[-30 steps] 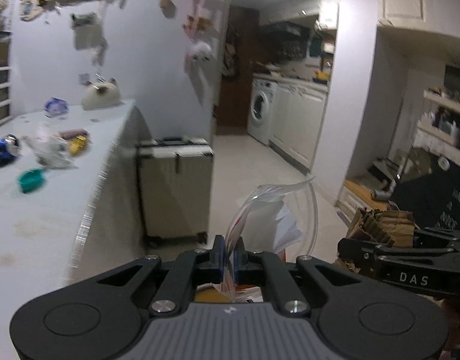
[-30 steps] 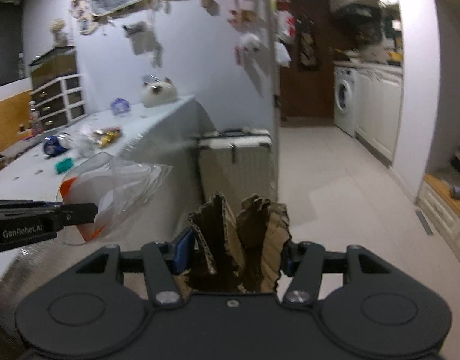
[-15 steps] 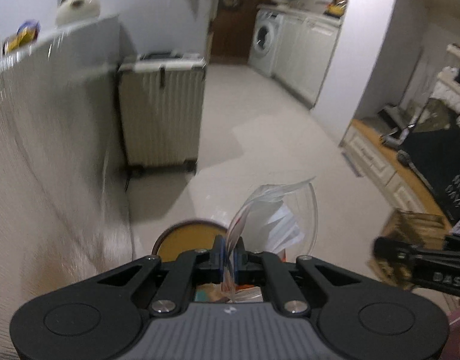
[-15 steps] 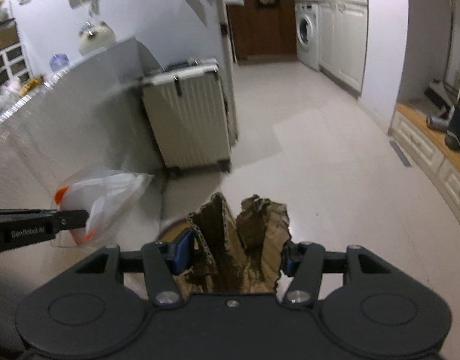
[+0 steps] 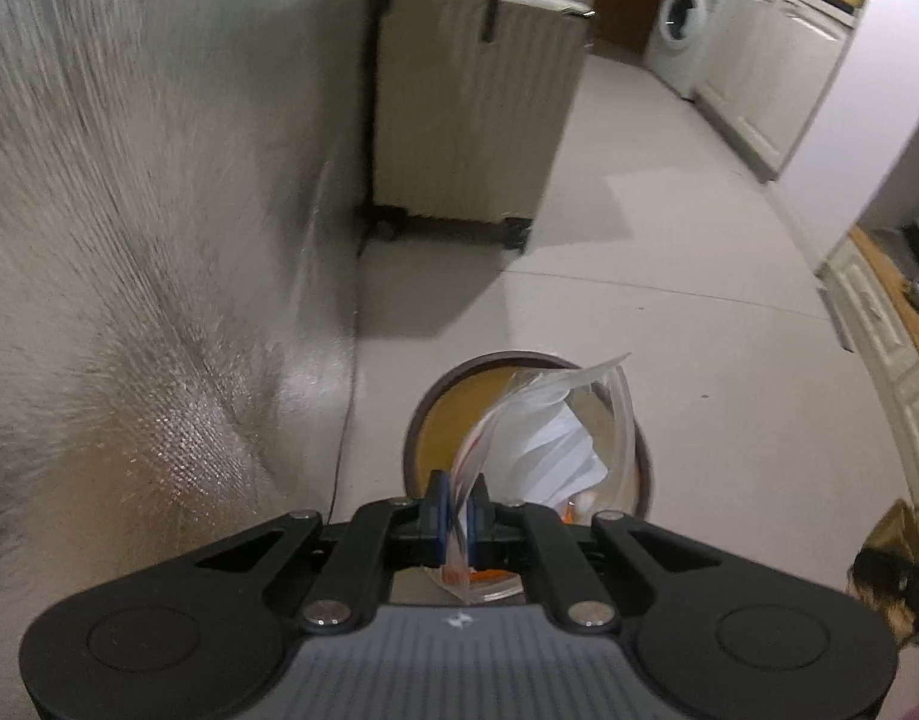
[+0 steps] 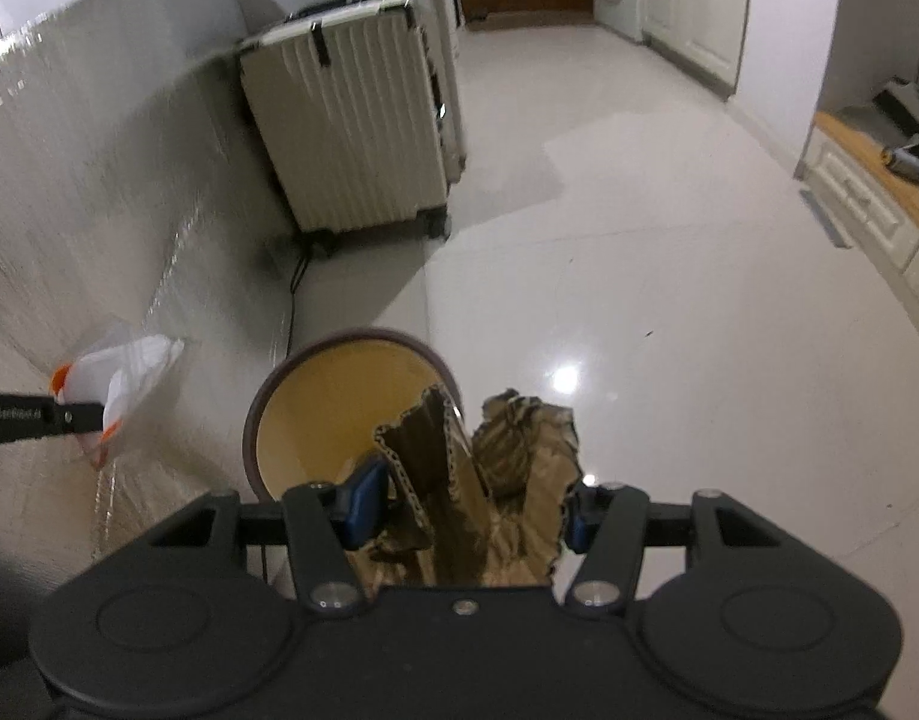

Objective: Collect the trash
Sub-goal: 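Carry the clear bag and cardboard with both grippers over the yellow wastebasket, then open the right gripper to drop the cardboard while the left releases the clear bag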

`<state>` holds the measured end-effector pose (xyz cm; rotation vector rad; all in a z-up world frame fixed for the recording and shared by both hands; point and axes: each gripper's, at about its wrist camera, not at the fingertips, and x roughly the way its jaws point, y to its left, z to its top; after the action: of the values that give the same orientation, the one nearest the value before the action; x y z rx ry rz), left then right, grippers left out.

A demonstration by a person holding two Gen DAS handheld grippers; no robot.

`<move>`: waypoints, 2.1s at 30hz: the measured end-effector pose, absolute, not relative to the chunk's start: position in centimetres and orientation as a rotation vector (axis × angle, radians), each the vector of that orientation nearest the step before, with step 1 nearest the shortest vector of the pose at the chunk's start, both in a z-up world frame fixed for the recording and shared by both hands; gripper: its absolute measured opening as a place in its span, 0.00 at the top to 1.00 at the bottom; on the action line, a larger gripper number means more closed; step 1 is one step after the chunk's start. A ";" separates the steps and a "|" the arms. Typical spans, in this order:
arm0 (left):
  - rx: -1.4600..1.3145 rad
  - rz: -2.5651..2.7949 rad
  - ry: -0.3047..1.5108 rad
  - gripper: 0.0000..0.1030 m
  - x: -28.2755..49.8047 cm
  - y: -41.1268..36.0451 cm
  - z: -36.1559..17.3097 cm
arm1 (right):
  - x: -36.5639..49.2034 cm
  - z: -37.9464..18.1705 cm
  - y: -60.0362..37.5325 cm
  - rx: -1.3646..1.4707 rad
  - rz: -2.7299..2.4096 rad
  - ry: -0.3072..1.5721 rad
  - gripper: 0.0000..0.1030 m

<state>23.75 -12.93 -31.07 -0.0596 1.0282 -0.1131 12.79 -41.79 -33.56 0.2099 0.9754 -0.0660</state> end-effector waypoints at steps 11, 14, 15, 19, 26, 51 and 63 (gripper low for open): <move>-0.121 -0.063 1.139 0.95 29.0 -13.4 -38.7 | 18.2 -39.9 -39.1 0.262 0.031 1.079 0.43; -0.126 -0.072 1.183 0.95 30.6 -14.1 -41.1 | 19.4 -41.0 -38.7 0.290 0.042 1.098 0.43; -0.129 -0.076 1.196 0.95 31.1 -14.3 -41.8 | 19.8 -41.4 -38.6 0.296 0.042 1.101 0.43; -0.108 -0.113 1.234 0.95 32.9 -15.7 -44.2 | 21.2 -42.3 -38.2 0.325 0.037 1.105 0.43; -0.021 -0.194 1.241 0.95 34.3 -18.2 -47.6 | 23.7 -43.5 -38.2 0.397 0.005 1.103 0.43; 0.060 -0.479 1.308 0.85 30.4 -21.4 -52.2 | 32.3 -47.9 -36.3 0.647 -0.009 1.136 0.36; 0.015 -0.429 1.326 0.39 29.5 -20.9 -52.9 | 31.4 -48.4 -36.6 0.559 0.027 1.154 0.13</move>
<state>29.53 -20.93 -52.92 0.0149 1.3260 -0.4293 31.37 -36.57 -48.43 0.5590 1.1545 0.0272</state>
